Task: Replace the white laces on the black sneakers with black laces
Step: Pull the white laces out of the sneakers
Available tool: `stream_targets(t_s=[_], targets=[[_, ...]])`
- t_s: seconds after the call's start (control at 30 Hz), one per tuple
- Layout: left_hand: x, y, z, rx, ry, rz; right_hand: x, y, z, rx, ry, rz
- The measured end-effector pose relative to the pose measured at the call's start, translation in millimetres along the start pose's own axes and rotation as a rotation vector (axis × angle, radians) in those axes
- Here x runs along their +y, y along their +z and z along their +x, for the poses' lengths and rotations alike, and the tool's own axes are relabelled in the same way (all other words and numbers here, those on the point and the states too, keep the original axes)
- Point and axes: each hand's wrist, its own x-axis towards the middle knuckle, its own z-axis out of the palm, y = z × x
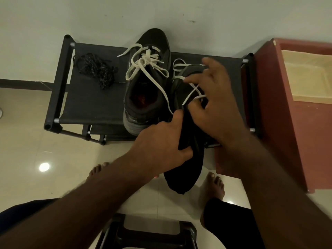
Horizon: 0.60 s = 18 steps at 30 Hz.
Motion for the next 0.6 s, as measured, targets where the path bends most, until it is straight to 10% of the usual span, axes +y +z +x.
stream_targets(t_s=[0.2,0.47,0.6], targets=[[-3.2,-1.4,2.1,0.007,-0.022,-0.016,8.1,6.7,-0.7,-0.141,-0.045,-0.152],[-3.9,0.3,0.0,-0.026,-0.025,-0.022,11.2,-1.8,4.7,0.388,0.201,0.130],[-2.6,1.0,0.6,-0.014,-0.021,-0.011,4.2,2.1,-0.5,0.072,0.008,0.015]])
